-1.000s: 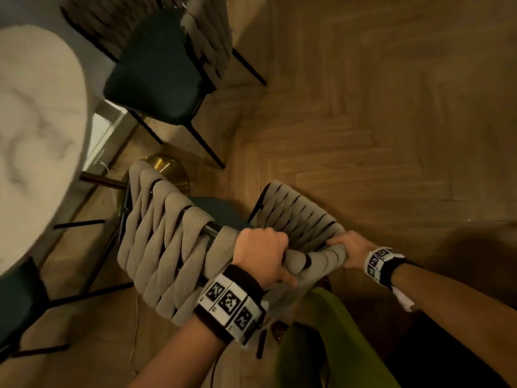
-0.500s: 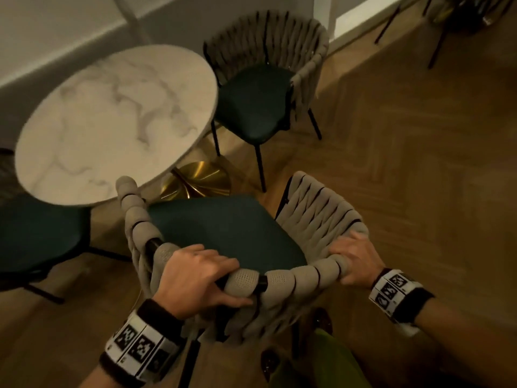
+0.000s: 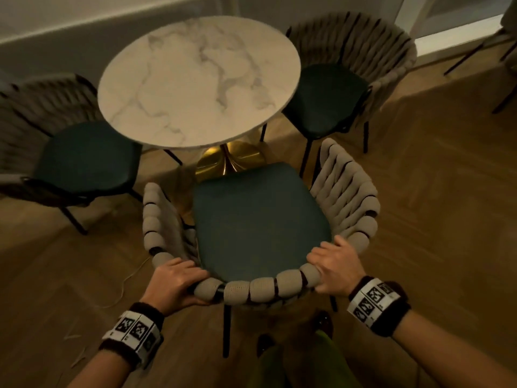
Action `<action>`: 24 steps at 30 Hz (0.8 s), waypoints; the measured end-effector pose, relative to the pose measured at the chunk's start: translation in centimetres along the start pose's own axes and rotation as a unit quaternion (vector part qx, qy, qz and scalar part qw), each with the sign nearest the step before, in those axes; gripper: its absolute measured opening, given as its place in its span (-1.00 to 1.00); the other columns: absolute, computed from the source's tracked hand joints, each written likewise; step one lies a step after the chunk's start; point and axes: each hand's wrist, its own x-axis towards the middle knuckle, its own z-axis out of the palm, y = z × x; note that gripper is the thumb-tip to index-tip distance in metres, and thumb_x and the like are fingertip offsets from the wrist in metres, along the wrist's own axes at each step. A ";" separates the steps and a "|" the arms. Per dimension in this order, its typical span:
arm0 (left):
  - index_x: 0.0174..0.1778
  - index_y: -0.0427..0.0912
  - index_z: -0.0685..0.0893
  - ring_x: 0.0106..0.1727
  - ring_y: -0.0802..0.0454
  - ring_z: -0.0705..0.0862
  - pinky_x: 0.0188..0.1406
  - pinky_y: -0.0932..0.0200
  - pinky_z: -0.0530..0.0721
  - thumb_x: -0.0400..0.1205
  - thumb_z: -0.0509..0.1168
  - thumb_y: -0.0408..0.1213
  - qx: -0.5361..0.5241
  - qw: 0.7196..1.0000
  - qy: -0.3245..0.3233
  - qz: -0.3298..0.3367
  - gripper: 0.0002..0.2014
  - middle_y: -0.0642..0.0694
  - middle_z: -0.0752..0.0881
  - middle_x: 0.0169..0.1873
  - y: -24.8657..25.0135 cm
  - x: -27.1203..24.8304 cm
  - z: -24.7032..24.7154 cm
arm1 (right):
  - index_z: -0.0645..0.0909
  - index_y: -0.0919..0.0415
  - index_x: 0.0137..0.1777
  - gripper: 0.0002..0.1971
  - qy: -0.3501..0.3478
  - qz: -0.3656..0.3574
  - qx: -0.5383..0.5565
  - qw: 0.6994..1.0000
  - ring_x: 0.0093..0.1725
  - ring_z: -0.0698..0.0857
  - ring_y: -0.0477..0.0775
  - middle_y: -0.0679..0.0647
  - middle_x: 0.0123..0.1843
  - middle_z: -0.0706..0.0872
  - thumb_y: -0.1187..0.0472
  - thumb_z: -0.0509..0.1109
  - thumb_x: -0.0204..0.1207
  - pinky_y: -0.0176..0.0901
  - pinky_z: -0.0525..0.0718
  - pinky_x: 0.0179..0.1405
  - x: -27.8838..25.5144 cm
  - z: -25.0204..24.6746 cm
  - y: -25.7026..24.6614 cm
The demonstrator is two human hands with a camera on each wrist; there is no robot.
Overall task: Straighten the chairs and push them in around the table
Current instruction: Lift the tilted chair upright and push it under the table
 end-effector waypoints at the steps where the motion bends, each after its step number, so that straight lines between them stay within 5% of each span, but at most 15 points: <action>1: -0.14 0.05 0.72 -0.35 0.13 0.67 -0.35 0.23 0.65 0.57 0.10 0.37 -0.008 1.000 -0.010 -0.013 -0.51 0.08 0.77 -0.33 -0.3 -1.1 1.1 | 0.61 -0.04 -0.37 -0.67 -0.029 -0.008 -0.014 0.999 -0.45 0.57 -0.03 -0.13 -0.45 0.62 -0.21 0.48 -0.05 -0.11 0.11 -0.25 0.2 0.5 -0.7; 4: -0.03 0.10 0.65 -0.26 0.10 0.71 -0.23 0.17 0.69 0.57 0.15 0.33 -0.030 0.998 -0.044 -0.035 -0.59 0.08 0.76 -0.26 -0.4 -3.7 3.8 | 0.65 -0.02 -0.34 -0.60 -0.086 -0.015 -0.029 0.996 -0.41 0.61 -0.01 -0.11 -0.42 0.65 -0.24 0.52 -0.12 -0.07 0.19 -0.23 -0.3 2.5 -2.3; 8: 0.02 0.12 0.57 -0.29 0.07 0.71 -0.30 0.19 0.69 0.61 0.10 0.26 -0.013 0.996 -0.082 -0.027 -0.67 0.09 0.76 -0.27 -0.4 -5.8 5.2 | 0.66 -0.06 -0.32 -0.57 -0.103 -0.014 0.001 0.995 -0.39 0.64 -0.05 -0.15 -0.41 0.66 -0.26 0.57 -0.15 -0.09 0.48 -0.19 -1.8 4.7 -4.3; 11: 0.01 0.15 0.54 -0.26 0.09 0.72 -0.21 0.21 0.62 0.44 0.26 0.19 0.020 0.992 -0.122 -0.035 -0.69 0.13 0.78 -0.26 -1.0 -7.1 5.3 | 0.68 -0.09 -0.30 -0.52 -0.122 -0.011 0.011 0.992 -0.38 0.65 -0.09 -0.18 -0.38 0.68 -0.26 0.61 -0.23 -0.12 0.65 -0.31 -2.2 5.8 -6.5; 15: -0.03 0.15 0.59 -0.21 0.06 0.75 -0.16 0.15 0.72 0.24 0.57 0.10 0.038 0.979 -0.188 -0.070 -0.55 0.13 0.78 -0.25 -1.7 -8.5 6.2 | 0.70 -0.08 -0.29 -0.53 -0.157 -0.014 -0.008 0.987 -0.36 0.66 -0.09 -0.19 -0.37 0.69 -0.18 0.63 -0.26 -0.10 0.55 -0.14 -2.2 7.7 -8.3; 17: -0.06 0.14 0.64 -0.21 0.05 0.76 -0.14 0.14 0.74 0.21 0.58 0.11 0.051 0.972 -0.214 -0.083 -0.56 0.11 0.78 -0.26 -1.7 -8.8 6.8 | 0.71 -0.08 -0.27 -0.52 -0.182 -0.017 -0.020 0.983 -0.32 0.67 -0.08 -0.18 -0.34 0.71 -0.16 0.63 -0.25 -0.05 0.50 -0.09 -1.9 8.6 -8.7; 21: -0.12 0.09 0.69 -0.25 0.00 0.76 -0.18 0.17 0.74 0.17 0.61 0.10 0.063 0.965 -0.234 -0.098 -0.57 0.05 0.78 -0.29 -1.5 -8.8 8.3 | 0.71 -0.04 -0.25 -0.46 -0.223 -0.005 -0.022 0.975 -0.30 0.69 0.00 -0.13 -0.31 0.73 -0.12 0.68 -0.31 0.01 0.70 -0.29 -1.3 10.0 -8.5; 24: -0.13 0.06 0.72 -0.24 -0.04 0.77 -0.16 0.12 0.77 0.16 0.65 0.00 0.071 0.964 -0.230 -0.111 -0.59 0.00 0.79 -0.29 -1.4 -9.0 9.0 | 0.73 0.05 -0.10 -0.50 -0.237 -0.019 -0.028 0.971 -0.14 0.71 0.11 -0.03 -0.15 0.77 -0.02 0.69 -0.10 0.10 0.67 -0.12 -1.0 11.1 -8.8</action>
